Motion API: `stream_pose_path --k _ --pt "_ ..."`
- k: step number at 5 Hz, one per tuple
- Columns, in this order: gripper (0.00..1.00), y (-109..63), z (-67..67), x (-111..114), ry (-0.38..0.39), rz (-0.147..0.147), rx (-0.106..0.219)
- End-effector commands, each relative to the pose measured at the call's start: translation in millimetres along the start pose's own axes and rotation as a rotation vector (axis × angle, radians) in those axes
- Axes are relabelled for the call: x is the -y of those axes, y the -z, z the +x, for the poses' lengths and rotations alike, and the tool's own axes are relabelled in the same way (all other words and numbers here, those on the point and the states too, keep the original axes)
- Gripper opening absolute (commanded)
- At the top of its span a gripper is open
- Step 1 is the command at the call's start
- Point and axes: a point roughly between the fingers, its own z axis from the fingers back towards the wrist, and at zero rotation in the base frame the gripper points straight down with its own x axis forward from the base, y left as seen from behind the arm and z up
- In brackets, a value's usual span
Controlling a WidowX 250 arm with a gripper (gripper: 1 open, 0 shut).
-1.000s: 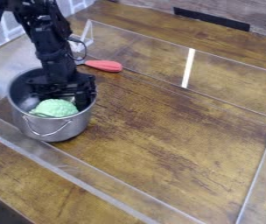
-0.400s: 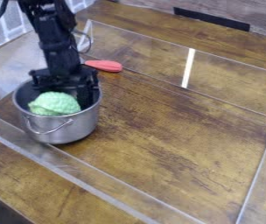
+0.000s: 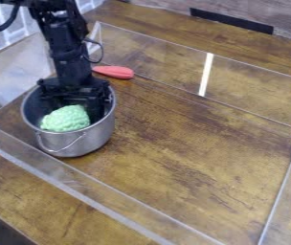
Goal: Remove the green object from the silver pot and put it on the table
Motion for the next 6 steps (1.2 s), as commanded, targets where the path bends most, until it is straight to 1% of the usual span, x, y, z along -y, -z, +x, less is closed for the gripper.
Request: stream_pose_path --k 1,2,4,5,6 --pt "0.00 -11.1 6.6 3 0.029 0.003 0.037" --pt "0.00 -8.2 5.9 2 0.050 0.005 0.031" --pt "0.00 -3.4 -1.5 14 0.045 0.005 0.023" --pt "0.00 -5.0 0.8 8 0.042 0.006 0.019" --pt "0.00 -12.2 0.0 4 0.047 0.002 0.023"
